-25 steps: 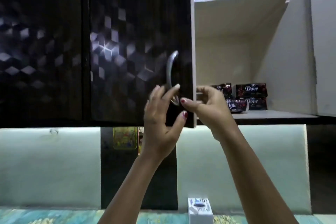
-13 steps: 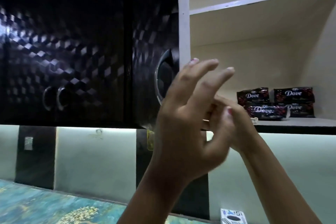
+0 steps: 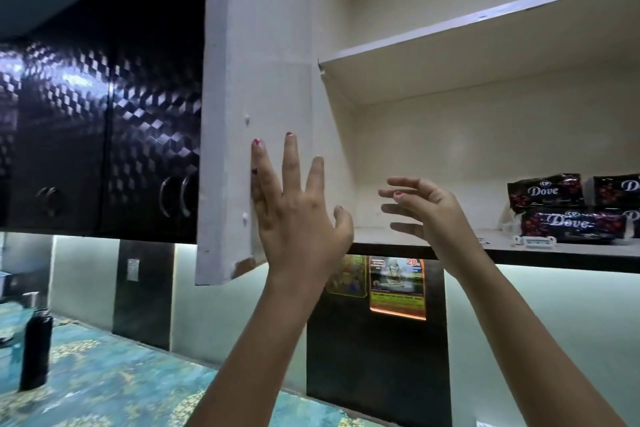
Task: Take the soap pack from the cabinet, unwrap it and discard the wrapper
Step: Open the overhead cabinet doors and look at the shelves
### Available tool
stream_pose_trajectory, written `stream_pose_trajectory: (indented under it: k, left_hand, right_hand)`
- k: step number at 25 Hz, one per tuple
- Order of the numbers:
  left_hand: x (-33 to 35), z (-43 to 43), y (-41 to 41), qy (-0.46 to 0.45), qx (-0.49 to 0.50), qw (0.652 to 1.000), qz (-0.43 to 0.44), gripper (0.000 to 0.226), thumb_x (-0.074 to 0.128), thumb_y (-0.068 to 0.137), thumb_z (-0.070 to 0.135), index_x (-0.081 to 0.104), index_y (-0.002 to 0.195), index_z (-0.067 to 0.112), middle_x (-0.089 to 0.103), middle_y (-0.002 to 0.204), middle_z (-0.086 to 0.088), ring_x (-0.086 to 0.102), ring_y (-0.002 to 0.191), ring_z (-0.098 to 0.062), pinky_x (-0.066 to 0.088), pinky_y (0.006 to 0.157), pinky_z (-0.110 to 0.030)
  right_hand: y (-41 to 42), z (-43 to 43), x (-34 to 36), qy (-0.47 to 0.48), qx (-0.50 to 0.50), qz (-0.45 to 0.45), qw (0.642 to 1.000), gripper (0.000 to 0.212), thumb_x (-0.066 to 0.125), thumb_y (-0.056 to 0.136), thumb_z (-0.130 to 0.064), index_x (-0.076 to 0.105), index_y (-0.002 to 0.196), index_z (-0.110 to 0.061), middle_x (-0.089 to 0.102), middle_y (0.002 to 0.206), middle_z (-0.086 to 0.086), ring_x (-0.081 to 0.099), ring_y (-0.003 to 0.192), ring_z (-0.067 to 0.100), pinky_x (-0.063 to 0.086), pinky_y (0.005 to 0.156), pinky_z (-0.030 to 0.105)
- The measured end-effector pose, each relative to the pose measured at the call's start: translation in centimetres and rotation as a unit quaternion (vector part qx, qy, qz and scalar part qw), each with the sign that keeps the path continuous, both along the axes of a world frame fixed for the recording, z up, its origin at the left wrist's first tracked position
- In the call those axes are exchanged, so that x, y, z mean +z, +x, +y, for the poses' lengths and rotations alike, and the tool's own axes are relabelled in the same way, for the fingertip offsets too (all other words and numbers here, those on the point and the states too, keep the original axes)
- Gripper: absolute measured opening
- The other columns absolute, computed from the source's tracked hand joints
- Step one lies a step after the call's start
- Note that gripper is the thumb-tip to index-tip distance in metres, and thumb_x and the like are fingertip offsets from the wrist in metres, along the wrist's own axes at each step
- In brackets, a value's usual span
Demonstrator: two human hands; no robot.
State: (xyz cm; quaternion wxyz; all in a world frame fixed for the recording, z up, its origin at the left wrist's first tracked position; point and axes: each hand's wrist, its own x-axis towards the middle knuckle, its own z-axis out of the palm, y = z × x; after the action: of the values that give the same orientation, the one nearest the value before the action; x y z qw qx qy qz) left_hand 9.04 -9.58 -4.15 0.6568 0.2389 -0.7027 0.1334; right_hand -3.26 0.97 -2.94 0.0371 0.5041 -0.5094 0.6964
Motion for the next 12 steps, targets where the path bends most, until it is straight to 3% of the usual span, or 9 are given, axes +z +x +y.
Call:
stream_pose_trajectory:
  k: [4, 8, 12]
  left_hand:
    - [0.5, -5.5, 0.7, 0.005, 0.078, 0.997, -0.020, 0.061, 0.050, 0.072, 0.034, 0.044, 0.132, 0.021, 0.026, 0.153, -0.007, 0.003, 0.143, -0.036, -0.010, 0.108, -0.049]
    - [0.3, -10.1, 1.0, 0.047, 0.134, 0.989, -0.046, 0.069, 0.055, 0.074, 0.028, 0.032, 0.138, 0.023, 0.011, 0.157, -0.003, -0.010, 0.143, -0.036, -0.014, 0.107, -0.053]
    - [0.0, -13.1, 0.9, 0.113, 0.147, 0.979, -0.084, 0.079, 0.060, 0.072, 0.027, 0.021, 0.142, 0.027, 0.004, 0.158, -0.004, -0.009, 0.142, -0.037, 0.004, 0.112, -0.062]
  right_hand:
    - [0.5, -2.5, 1.1, 0.011, -0.087, 0.099, 0.991, 0.023, 0.054, 0.086, -0.014, 0.055, 0.104, -0.027, 0.058, 0.114, -0.003, 0.057, 0.100, 0.017, 0.047, 0.079, 0.030]
    - [0.2, -3.3, 1.4, 0.016, -0.086, 0.110, 0.990, 0.024, 0.055, 0.085, -0.016, 0.054, 0.105, -0.029, 0.057, 0.115, -0.005, 0.056, 0.104, 0.020, 0.045, 0.074, 0.027]
    - [-0.2, -3.6, 1.3, 0.022, -0.083, 0.104, 0.991, 0.027, 0.055, 0.085, -0.014, 0.054, 0.108, -0.028, 0.056, 0.117, -0.004, 0.055, 0.104, 0.018, 0.044, 0.071, 0.023]
